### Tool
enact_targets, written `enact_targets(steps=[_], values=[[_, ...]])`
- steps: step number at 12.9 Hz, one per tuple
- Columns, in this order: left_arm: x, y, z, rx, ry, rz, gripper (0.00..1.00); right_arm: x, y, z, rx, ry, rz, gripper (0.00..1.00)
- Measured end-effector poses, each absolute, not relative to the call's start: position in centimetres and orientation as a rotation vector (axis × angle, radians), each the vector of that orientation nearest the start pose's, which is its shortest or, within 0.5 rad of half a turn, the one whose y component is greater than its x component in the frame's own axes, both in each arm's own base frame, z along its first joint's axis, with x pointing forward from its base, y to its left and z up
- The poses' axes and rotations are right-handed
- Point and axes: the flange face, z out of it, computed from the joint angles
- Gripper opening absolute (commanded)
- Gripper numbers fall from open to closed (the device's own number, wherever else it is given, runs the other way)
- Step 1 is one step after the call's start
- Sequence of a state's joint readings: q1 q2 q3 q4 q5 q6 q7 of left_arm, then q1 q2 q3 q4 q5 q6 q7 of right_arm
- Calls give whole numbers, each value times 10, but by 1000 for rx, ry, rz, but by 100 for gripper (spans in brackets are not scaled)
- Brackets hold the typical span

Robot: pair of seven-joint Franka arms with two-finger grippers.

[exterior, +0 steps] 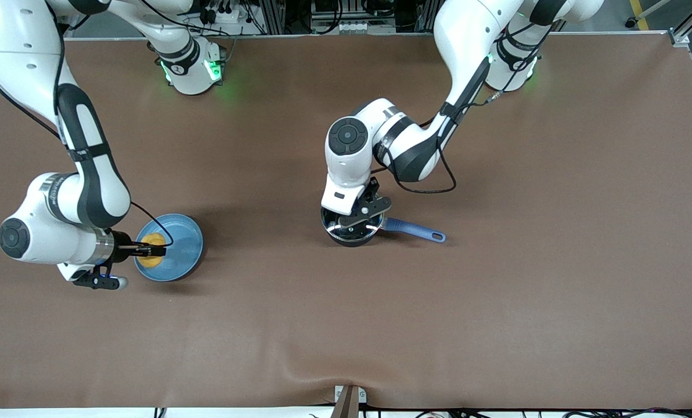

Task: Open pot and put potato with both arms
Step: 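Lift the potato with the right gripper while the left gripper lifts the lid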

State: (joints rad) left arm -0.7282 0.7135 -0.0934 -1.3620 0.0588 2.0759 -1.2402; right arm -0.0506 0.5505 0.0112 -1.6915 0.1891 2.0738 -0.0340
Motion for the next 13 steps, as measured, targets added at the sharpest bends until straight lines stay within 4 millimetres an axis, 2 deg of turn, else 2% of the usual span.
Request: enact_targets(steps=[2, 3, 5, 6, 8, 10, 11, 13], values=[[515, -525, 313, -3091, -652, -4, 0, 656, -4, 282, -2911, 177, 235, 8], [517, -523, 328, -3096, -660, -15, 0, 656, 2, 290, -2886, 185, 229, 8], [526, -507, 372, -3101, -666, -37, 0, 655, 22, 310, -2858, 211, 220, 8], [532, -490, 398, -3102, -622, -39, 0, 654, 39, 319, -2857, 247, 220, 8], [549, -437, 448, -3079, -494, -7, 0, 650, 88, 333, -2859, 309, 229, 8], [572, -365, 479, -3050, -388, 54, 0, 642, 141, 339, -2862, 373, 246, 8], [584, -325, 484, -3049, -324, 77, 0, 637, 169, 343, -2862, 407, 243, 8], [603, -242, 478, -3052, -193, 128, 0, 628, 225, 354, -2861, 414, 205, 8]])
